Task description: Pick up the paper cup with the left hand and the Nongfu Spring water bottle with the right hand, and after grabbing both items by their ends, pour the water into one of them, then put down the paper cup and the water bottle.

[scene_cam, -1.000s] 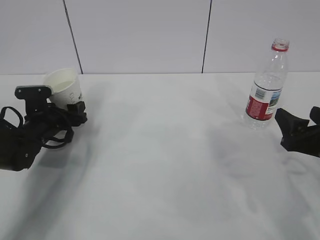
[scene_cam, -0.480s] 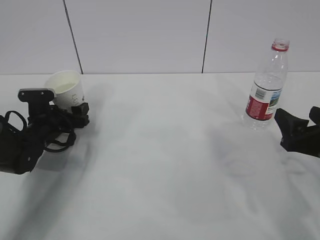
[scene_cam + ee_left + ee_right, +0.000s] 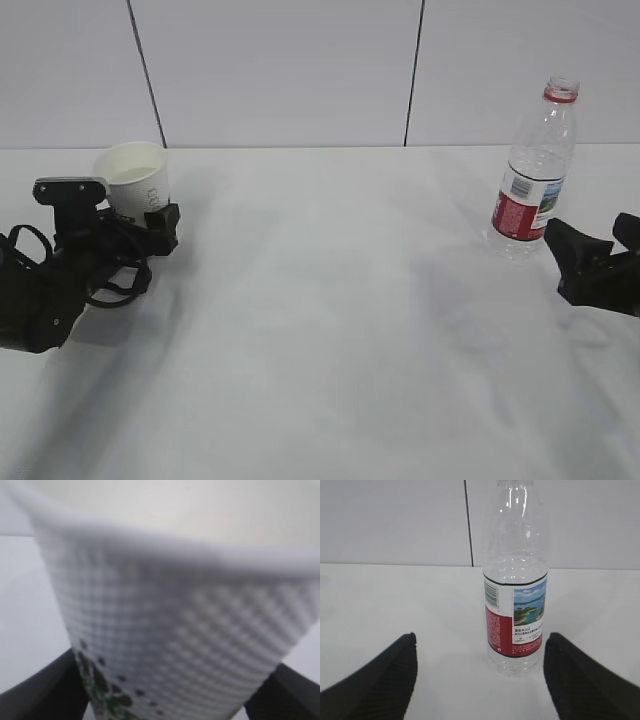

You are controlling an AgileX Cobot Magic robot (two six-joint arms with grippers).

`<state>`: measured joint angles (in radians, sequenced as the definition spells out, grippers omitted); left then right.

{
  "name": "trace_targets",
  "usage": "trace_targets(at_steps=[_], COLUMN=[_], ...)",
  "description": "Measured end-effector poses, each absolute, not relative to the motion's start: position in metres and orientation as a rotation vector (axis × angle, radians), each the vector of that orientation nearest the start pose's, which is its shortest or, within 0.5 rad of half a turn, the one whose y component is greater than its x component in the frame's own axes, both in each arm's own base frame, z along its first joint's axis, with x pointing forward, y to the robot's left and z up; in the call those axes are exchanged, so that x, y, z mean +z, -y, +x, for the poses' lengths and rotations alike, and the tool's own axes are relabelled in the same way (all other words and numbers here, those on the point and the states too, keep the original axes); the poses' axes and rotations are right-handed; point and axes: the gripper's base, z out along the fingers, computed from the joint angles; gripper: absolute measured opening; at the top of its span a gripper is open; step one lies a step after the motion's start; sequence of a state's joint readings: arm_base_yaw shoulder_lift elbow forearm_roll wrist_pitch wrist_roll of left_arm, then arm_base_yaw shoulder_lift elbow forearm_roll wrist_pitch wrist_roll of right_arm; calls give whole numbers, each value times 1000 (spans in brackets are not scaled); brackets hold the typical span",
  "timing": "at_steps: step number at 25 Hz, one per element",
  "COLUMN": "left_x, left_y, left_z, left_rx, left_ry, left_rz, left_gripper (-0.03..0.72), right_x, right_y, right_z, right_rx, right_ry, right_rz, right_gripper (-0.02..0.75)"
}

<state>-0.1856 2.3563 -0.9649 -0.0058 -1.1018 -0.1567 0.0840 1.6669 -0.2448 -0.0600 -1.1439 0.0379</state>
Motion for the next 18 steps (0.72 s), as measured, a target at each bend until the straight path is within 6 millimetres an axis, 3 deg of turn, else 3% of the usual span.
trace_targets(at_steps=[11,18], left_x=[50,68], left_y=[67,63], left_z=[362,345], left_rx=[-233,-233], left_ry=[-1820,-1817], left_rz=[12,12], left_gripper=[641,633], right_x=[144,144], right_y=[-25,-25], right_z=[233,233], right_rx=[119,119], right_ry=[-1761,-1761], right_rz=[-104,-104], right_gripper=[593,593])
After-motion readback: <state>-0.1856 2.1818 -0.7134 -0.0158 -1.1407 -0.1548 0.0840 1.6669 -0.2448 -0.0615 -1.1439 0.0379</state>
